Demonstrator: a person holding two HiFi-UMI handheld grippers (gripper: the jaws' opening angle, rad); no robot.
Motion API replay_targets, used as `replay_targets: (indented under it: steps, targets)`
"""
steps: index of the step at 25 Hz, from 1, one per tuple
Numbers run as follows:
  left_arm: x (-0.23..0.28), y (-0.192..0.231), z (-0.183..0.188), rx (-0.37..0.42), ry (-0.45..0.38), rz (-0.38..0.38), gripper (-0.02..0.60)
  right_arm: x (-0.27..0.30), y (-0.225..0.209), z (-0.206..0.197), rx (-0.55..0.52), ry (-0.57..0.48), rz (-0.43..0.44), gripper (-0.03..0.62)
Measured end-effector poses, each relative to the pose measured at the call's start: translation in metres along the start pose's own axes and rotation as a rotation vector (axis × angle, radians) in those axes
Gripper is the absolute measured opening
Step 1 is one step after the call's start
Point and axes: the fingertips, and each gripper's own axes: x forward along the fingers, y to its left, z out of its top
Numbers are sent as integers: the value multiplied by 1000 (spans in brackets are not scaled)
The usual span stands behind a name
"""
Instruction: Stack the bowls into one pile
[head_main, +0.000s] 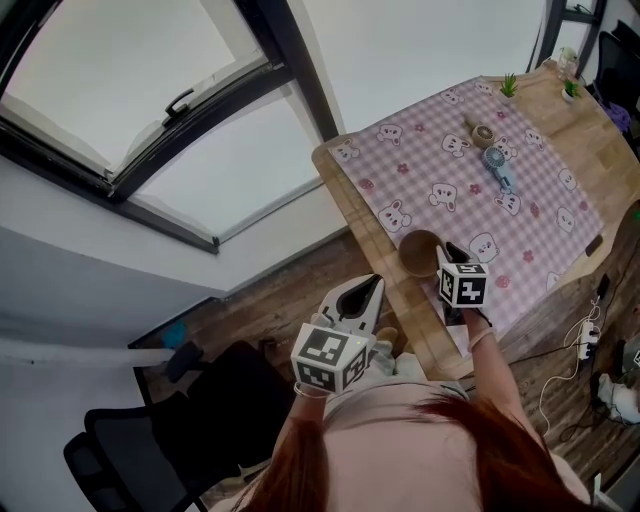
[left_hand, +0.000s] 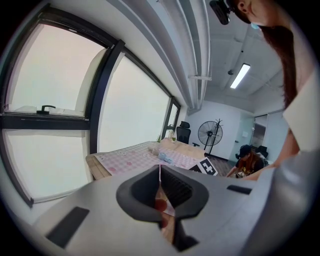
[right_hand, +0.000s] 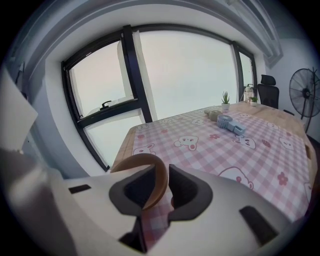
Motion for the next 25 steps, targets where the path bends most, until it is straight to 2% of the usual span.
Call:
replay_targets:
  steps: [13,25]
  targets:
    - [2,-9,12,29,-27,-33,12,-40,-1,25,-5,-113,-13,67]
    - [7,-18,21,64,-45,-84,12,-80,1,39,-7,-200,-27,29]
